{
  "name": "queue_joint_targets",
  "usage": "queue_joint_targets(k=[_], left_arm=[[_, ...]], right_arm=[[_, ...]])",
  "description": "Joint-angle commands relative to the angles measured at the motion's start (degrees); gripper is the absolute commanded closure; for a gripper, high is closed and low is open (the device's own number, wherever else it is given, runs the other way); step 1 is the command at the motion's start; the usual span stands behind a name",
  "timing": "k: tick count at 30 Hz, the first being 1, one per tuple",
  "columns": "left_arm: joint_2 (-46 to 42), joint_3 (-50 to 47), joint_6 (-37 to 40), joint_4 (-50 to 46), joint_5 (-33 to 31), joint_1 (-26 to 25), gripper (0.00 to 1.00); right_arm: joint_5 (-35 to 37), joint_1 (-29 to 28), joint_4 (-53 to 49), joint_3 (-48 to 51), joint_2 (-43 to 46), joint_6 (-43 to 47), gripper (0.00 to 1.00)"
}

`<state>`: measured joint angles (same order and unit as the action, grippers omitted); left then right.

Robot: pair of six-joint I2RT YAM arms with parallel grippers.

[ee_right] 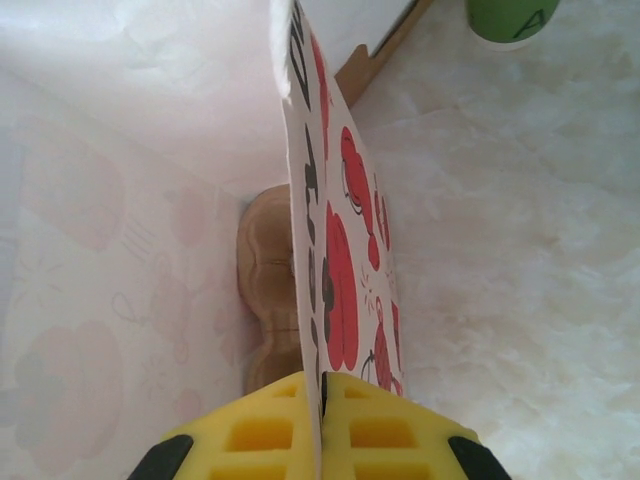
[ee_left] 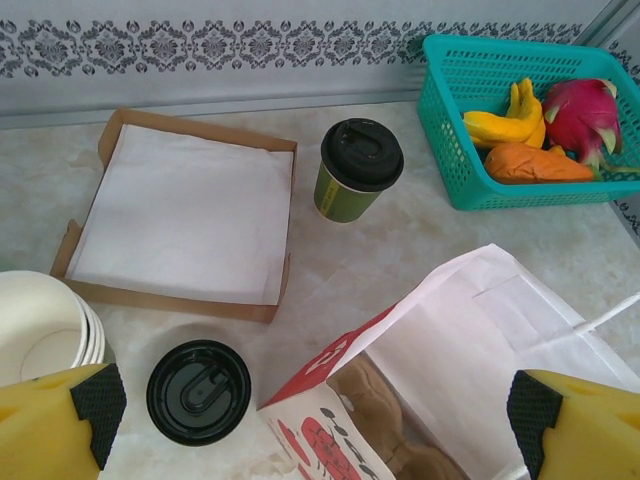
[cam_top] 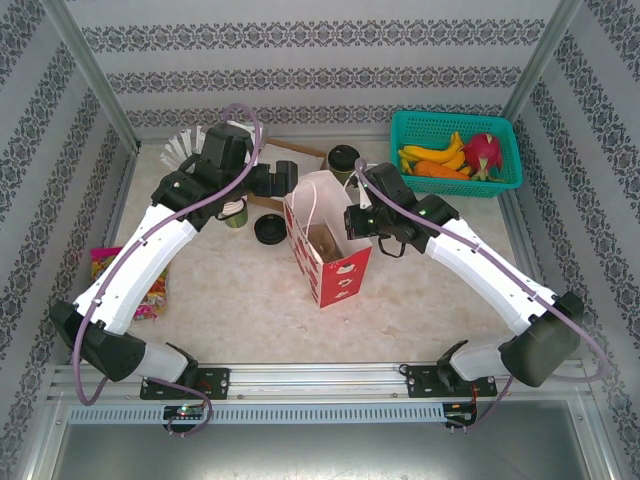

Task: Pack the takeout coffee

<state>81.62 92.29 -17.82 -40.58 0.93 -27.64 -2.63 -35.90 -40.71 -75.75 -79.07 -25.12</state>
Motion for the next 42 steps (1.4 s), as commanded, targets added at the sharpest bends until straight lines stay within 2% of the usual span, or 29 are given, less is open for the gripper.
queue_joint_targets(k=[1, 6, 9, 12, 14, 15, 17, 20, 25, 27, 31, 33, 35, 37, 42], left_arm=[[-1.8, -2.0, 5.6, 2.3, 0.6, 0.6, 0.00], [-6.5, -6.6, 13.5, 7.3, 6.0, 1.2, 0.00], [-9.1, -7.8, 16.0, 8.2, 14.4, 2.2, 0.00], [-11.0, -7.4, 13.1, 8.9, 21.6, 2.2, 0.00], [-11.0, -6.8, 5.9, 9.9, 22.7, 1.8, 0.00], [-10.3, -5.6, 3.1, 8.5, 21.2, 1.2, 0.00], [-8.2, -0.7, 1.6, 2.2, 12.9, -3.5, 0.00], [-3.6, 5.9, 3.7, -5.5, -6.3, -14.3, 0.00], [6.7, 15.5, 0.9, -16.5, -27.1, -20.9, 0.00], [9.3, 17.7, 0.2, -18.9, -32.5, -21.9, 0.00], [12.0, 19.3, -0.8, -20.8, -35.3, -21.9, 0.01], [11.8, 18.9, -1.5, -21.4, -36.7, -21.8, 0.07], [10.1, 17.3, -2.3, -20.7, -34.7, -21.0, 0.20], [7.3, 14.4, -3.6, -18.5, -30.1, -19.8, 0.35], [0.0, 5.8, -8.5, -13.3, -15.9, -14.0, 0.63]], right_arm=[[-1.5, -0.7, 1.9, -0.5, -1.4, -1.5, 1.00], [-1.8, -1.8, 2.8, -2.5, -3.6, -2.4, 1.00], [-0.9, -2.1, 2.8, -3.2, -4.3, -2.8, 1.00], [0.7, -2.0, 2.2, -3.7, -4.8, -3.5, 1.00], [2.5, -2.2, 1.8, -4.0, -4.8, -4.3, 1.00], [3.0, -2.1, 1.8, -4.1, -4.7, -4.7, 1.00], [3.4, -2.2, 2.1, -4.0, -4.6, -5.5, 1.00], [3.2, -2.4, 2.3, -4.0, -4.9, -5.6, 1.00], [3.6, -2.7, 2.1, -4.8, -5.9, -5.4, 1.00], [3.8, -2.8, 2.1, -5.0, -6.2, -5.5, 1.00], [4.5, -2.9, 2.0, -5.1, -6.2, -5.6, 1.00], [5.3, -2.9, 1.9, -4.8, -5.9, -5.8, 1.00], [5.7, -2.8, 1.7, -4.4, -5.8, -6.2, 1.00], [5.8, -2.8, 1.7, -4.1, -5.9, -6.3, 1.00], [6.1, -2.6, 1.7, -3.5, -5.9, -6.7, 1.00]])
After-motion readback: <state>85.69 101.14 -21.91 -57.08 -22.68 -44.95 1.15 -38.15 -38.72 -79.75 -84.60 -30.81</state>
